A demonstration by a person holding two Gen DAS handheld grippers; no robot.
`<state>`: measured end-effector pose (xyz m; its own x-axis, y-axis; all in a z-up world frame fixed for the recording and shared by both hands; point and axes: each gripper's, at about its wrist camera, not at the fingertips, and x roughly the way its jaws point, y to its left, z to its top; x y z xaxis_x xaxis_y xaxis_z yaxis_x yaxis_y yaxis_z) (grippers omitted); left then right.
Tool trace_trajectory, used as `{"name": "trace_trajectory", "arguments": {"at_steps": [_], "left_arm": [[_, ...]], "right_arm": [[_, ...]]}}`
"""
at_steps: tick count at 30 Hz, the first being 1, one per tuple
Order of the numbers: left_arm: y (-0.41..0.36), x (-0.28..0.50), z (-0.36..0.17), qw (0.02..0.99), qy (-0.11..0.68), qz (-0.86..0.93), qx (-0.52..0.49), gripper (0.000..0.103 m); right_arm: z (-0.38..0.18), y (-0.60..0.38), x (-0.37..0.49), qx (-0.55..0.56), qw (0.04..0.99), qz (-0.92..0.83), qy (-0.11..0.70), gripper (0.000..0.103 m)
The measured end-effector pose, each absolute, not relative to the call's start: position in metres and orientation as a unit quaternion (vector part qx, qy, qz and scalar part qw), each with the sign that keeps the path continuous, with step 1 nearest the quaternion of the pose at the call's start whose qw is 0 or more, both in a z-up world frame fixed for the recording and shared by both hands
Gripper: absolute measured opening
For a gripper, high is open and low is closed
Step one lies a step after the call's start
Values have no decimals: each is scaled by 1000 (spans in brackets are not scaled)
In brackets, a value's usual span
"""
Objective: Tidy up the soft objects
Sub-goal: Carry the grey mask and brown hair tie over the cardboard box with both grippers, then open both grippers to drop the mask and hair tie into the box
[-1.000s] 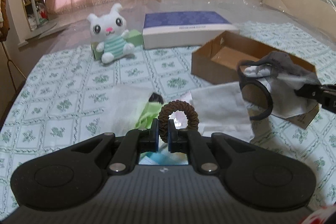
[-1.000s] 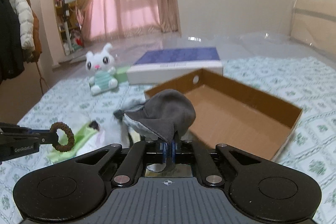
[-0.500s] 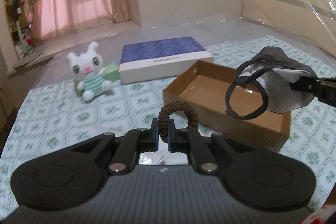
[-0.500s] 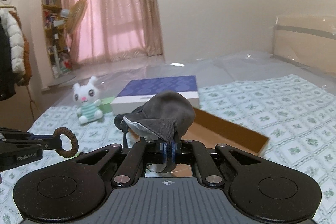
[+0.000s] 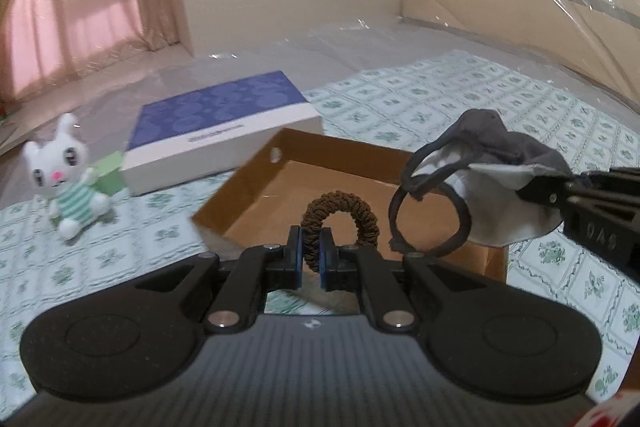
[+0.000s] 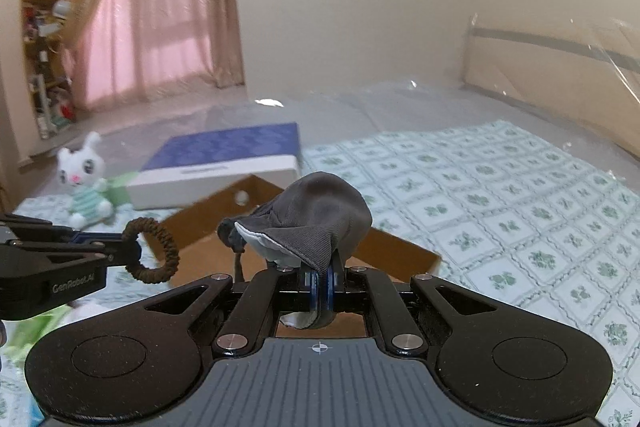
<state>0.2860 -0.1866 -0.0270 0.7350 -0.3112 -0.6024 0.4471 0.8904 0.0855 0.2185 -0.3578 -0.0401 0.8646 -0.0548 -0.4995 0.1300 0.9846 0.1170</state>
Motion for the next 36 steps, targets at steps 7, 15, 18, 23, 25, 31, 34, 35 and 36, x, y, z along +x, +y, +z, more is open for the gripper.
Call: {"name": "trace_trajectory", "arguments": {"at_steps": [7,15,18,23,25,31,34,35,36], "left_arm": [[-224,328,-59,909,334,-220,119,7],[-250,358,-90,894,364,-226,130,7],[-255,368,-102,889,378,-224,131,8],[-262,381,-119,876,400,-229,138,14],[-265,385,-126,871,411,-229,144,21],[-263,387,-128,868,413,-230,151,41],[-261,387,-126,869,413,-227,154,46],[-260,386,-126,869,412,-226,154,49],[-259,385,-124,869,412,-226,153,50]], "right_arm": [[-68,-375,244,76,954,-65,284,5],[-101,-382,273,76,944,-75,311,5],[-111,-382,282,73,942,-76,319,5],[-128,-377,299,39,932,-68,353,9],[-134,-377,302,26,928,-60,367,21],[-132,-375,291,9,937,-46,345,67],[-130,-375,289,12,937,-31,347,68],[-129,-374,288,10,937,-27,347,69],[-128,-373,286,8,938,-23,346,69]]}}
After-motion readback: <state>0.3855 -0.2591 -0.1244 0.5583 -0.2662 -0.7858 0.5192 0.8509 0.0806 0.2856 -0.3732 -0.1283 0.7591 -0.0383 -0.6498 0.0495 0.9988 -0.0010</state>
